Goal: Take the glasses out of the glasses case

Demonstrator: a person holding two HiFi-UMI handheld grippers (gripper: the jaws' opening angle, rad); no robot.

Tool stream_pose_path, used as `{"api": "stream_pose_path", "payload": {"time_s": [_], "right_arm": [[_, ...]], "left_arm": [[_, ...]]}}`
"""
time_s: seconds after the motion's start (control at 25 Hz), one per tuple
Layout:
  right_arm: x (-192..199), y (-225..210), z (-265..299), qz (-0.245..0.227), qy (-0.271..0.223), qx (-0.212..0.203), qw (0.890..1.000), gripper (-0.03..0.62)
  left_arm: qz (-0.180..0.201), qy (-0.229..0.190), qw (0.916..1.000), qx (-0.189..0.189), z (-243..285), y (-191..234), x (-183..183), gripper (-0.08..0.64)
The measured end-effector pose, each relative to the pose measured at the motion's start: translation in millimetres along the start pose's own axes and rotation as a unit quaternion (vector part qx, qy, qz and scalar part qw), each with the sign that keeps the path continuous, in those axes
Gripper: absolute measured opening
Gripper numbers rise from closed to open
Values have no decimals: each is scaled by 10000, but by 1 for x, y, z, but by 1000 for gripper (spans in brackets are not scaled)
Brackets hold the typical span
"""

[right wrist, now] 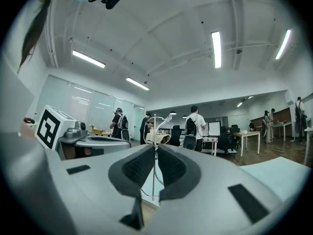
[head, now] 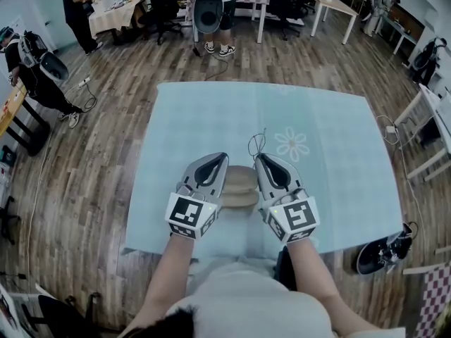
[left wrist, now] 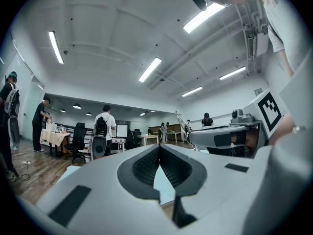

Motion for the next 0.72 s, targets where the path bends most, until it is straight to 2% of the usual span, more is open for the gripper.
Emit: {"api": "stream_pose_path", "payload": {"time_s": [0.32, 0.72], "right_arm": [[-12, 7, -13, -463, -617, -46, 9970, 29], [-11, 4, -10, -458, -561, 175, 9972, 29]], "left_arm": [[270, -524, 9980, -209, -7, -4, -20, 9], [343, -619, 9968, -367, -5, 0, -22, 9]]}}
Point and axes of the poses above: the fingertips, and each gripper's own axes: z forward along the fingers, y to its left, x out of its underside, the point moved 2 cm from there along -z, backward along the fingers, and after that the axes turned 11 degrees about z, right-handed, at the moved point
